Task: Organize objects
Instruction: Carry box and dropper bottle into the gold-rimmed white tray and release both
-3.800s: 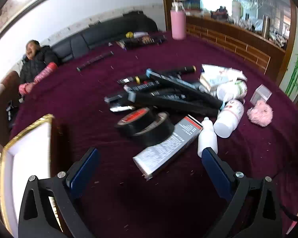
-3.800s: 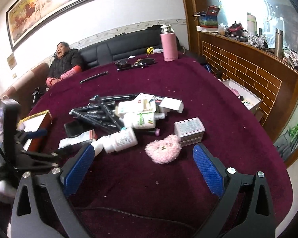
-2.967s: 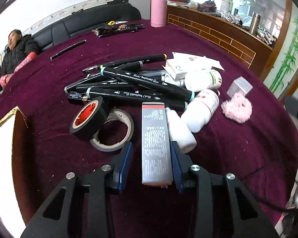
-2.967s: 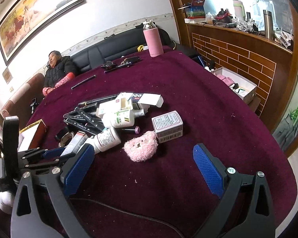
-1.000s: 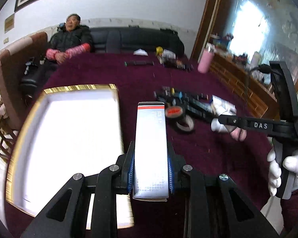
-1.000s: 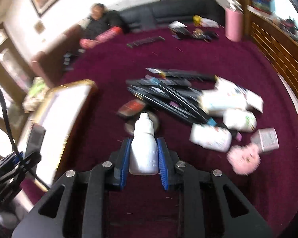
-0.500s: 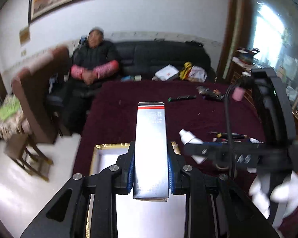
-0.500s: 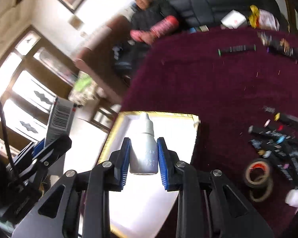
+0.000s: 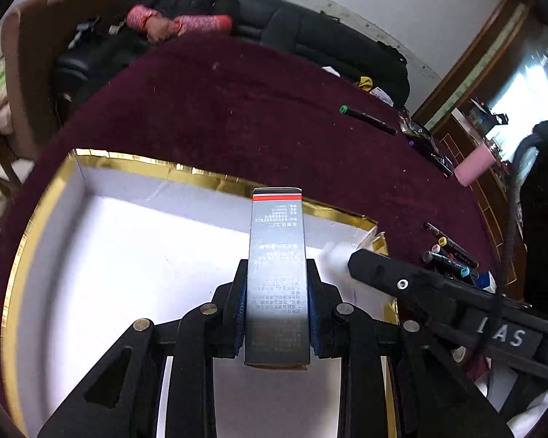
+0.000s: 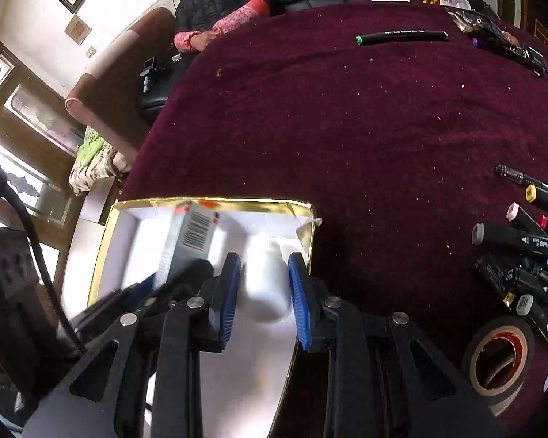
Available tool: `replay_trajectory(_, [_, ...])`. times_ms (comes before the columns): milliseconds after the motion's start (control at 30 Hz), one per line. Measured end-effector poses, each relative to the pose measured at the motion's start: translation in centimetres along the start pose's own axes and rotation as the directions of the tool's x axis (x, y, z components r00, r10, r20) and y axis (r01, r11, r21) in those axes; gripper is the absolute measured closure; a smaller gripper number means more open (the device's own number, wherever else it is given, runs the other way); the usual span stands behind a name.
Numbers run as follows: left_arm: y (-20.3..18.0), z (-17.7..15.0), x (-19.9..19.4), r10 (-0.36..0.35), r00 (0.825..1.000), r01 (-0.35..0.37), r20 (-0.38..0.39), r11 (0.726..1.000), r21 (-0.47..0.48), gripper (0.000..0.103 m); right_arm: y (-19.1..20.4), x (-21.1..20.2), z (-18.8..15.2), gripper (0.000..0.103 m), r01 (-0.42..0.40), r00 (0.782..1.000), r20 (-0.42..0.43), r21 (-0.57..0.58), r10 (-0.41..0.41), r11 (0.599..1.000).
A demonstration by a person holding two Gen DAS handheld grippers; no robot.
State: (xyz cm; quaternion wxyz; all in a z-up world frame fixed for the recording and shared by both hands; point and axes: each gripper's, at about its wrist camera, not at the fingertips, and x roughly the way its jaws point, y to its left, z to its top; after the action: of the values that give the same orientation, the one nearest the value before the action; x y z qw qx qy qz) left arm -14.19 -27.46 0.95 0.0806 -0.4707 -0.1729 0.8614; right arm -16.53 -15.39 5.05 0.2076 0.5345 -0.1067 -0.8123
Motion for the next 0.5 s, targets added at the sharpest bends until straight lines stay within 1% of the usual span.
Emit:
replay_trajectory(100, [0.5, -0.1, -0.2, -0.007, 1.0, 0.007, -0.016, 1.0, -0.016, 0.081, 0.3, -0.2, 0.3, 0.077, 0.005, 1.0, 0.003, -0.012, -0.005, 1.0])
replay_trajectory(200, [0.0, 0.3, -0.7, -0.001, 1.0, 0.001, -0.003, 1.0, -0.022, 0.081, 0.1, -1.2, 0.1, 0.077, -0.007, 1.0, 0.018, -0.006, 0.007, 1.0])
replay_trajectory(267, [-0.1, 0.3, -1.6, 0.005, 1.0, -0.005, 0.019, 1.0, -0.014, 0.081, -0.2, -2.9, -0.4, 0.077, -0.013, 0.998, 0.056, -0.015, 0.014, 1.0])
replay_trajectory(367, [-0.8, -0.1, -3.2, 0.037, 0.998, -0.037, 0.053, 0.999, -0.001, 0.079, -0.7, -6.5, -1.9, 0.077, -0.004, 0.992, 0.124, -0.044, 0.01, 0.999])
replay_trajectory(433, [-1.2, -0.3, -3.7, 0.07, 0.996, -0.07, 0.05, 0.997, 0.012, 0.079, -1.3, -8.5, -3.1, 0.072, 0.004, 0.987, 0.159, -0.064, 0.006, 0.998])
replay_trajectory(467, [-1.4, -0.3, -3.6, 0.078, 0.996, -0.079, 0.045, 0.997, 0.022, 0.079, -1.8, -9.5, -3.7, 0.067, 0.009, 0.985, 0.175, -0.068, 0.003, 0.998])
replay_trajectory(500, [-1.6, -0.2, -3.3, 0.085, 0.996, -0.086, 0.038, 0.996, 0.028, 0.079, -2.3, -10.2, -4.3, 0.066, 0.011, 0.982, 0.189, -0.065, 0.001, 0.998])
